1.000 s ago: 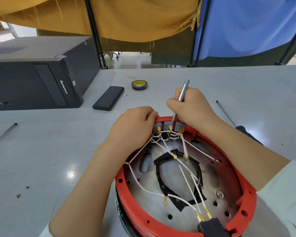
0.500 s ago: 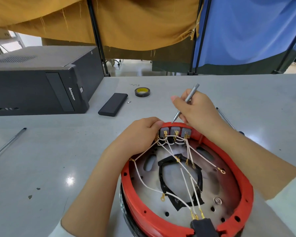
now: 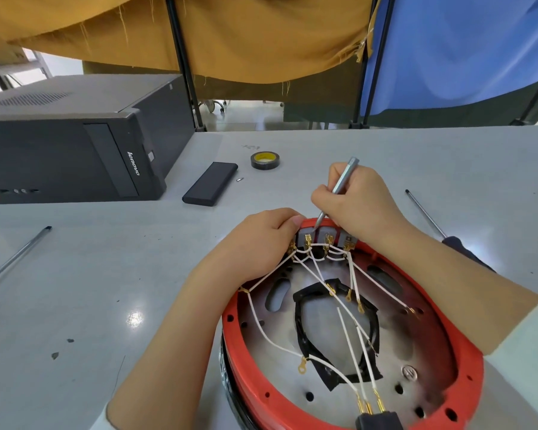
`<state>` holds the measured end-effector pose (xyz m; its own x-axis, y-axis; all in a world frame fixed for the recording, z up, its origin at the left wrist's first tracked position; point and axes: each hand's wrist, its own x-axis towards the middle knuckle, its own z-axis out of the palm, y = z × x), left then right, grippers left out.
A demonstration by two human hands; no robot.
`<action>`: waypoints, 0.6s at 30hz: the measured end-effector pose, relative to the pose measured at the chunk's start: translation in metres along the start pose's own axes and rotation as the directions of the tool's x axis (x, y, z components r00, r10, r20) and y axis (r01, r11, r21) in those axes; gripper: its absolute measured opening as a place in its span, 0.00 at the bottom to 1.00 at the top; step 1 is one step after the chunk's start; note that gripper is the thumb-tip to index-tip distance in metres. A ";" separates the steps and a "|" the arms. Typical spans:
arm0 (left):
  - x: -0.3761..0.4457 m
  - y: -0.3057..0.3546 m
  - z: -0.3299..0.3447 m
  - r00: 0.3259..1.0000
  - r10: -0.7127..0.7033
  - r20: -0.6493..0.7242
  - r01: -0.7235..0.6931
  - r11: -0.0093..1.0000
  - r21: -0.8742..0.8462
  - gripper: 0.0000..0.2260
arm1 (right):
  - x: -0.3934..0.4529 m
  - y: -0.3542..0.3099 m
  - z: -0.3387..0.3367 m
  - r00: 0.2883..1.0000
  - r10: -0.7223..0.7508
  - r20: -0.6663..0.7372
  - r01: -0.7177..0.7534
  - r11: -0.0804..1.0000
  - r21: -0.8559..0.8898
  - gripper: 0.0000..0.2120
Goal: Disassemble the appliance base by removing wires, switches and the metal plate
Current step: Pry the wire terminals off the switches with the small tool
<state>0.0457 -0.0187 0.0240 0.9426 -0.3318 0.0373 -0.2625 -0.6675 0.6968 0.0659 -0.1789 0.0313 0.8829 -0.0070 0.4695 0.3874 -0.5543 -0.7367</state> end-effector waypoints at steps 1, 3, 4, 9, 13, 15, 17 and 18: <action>0.000 0.000 0.000 1.000 -0.001 0.000 0.001 1.000 0.001 0.14 | 0.000 0.000 0.001 1.000 -0.001 0.011 0.001 1.000 -0.011 0.16; 0.000 0.000 0.001 1.000 0.003 -0.003 -0.003 1.000 0.003 0.14 | 0.000 0.001 0.002 1.000 0.002 0.024 -0.002 1.000 -0.028 0.15; 0.000 0.000 0.001 1.000 0.006 -0.005 -0.006 1.000 0.004 0.14 | 0.001 0.001 0.002 1.000 0.004 0.025 -0.003 1.000 -0.026 0.15; 0.000 0.000 0.001 1.000 0.003 -0.006 -0.003 1.000 0.014 0.14 | 0.002 0.001 0.002 0.999 0.004 0.054 -0.003 1.000 -0.010 0.15; 0.000 0.001 0.001 1.000 -0.002 0.003 0.002 1.000 0.014 0.14 | 0.005 0.001 0.002 0.993 0.063 0.100 -0.062 0.998 -0.018 0.15; 0.000 0.001 0.001 1.000 -0.003 0.003 0.003 1.000 0.019 0.14 | 0.008 0.001 0.003 0.988 0.101 0.118 -0.100 0.995 -0.018 0.14; 0.001 0.001 0.001 1.000 -0.005 -0.002 0.005 1.000 0.029 0.14 | 0.010 0.001 0.005 0.983 0.131 0.127 -0.131 0.991 -0.013 0.14; 0.001 0.001 0.001 1.000 -0.006 -0.005 0.007 0.999 0.036 0.14 | 0.010 0.000 0.005 0.981 0.142 0.129 -0.141 0.990 -0.014 0.14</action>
<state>0.0460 -0.0208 0.0238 0.9453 -0.3241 0.0364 -0.2635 -0.6930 0.6711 0.0767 -0.1747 0.0333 0.9556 0.0217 0.2937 0.2551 -0.5597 -0.7884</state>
